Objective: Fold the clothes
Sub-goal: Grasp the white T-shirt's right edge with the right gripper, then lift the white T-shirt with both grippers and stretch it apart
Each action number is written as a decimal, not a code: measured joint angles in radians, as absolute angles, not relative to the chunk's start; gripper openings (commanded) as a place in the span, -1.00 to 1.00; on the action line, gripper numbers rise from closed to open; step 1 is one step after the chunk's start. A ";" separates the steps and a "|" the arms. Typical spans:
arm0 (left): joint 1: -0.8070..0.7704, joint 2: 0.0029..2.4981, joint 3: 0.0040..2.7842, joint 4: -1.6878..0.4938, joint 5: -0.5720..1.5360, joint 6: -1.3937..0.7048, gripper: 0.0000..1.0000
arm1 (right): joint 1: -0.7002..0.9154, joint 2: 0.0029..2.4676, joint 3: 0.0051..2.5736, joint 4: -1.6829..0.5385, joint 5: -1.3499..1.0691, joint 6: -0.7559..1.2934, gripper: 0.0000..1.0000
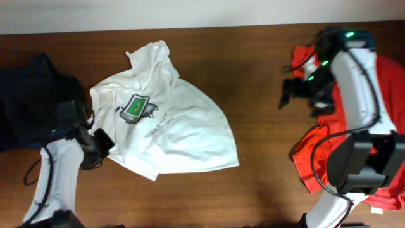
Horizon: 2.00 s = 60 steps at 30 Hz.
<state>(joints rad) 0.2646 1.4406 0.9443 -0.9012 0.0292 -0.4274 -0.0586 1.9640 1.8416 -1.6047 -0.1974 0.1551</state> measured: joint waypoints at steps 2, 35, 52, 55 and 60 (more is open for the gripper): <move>0.279 1.428 0.944 -0.906 0.027 -0.411 -0.99 | 0.036 1.965 1.620 -1.485 -0.287 0.149 0.93; 0.280 1.429 0.951 -0.950 0.029 -0.339 -0.99 | 0.295 1.914 1.303 -1.150 -0.115 0.473 -0.92; 0.207 1.429 1.055 -0.956 0.125 -0.279 -0.99 | 0.075 1.825 1.599 -1.348 -0.041 0.332 -0.92; 0.205 1.428 1.126 -0.975 0.126 -0.241 -0.99 | 0.060 1.825 1.613 -1.378 -0.041 0.321 -0.92; 0.205 1.400 1.527 -1.021 0.135 -0.210 -0.99 | -0.004 1.773 1.945 -1.588 -0.041 0.258 -0.92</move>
<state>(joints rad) 0.2050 1.3998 1.5272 -1.0210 0.1352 -0.2096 -0.0044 1.7733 1.9446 -1.5879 -0.0414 0.2584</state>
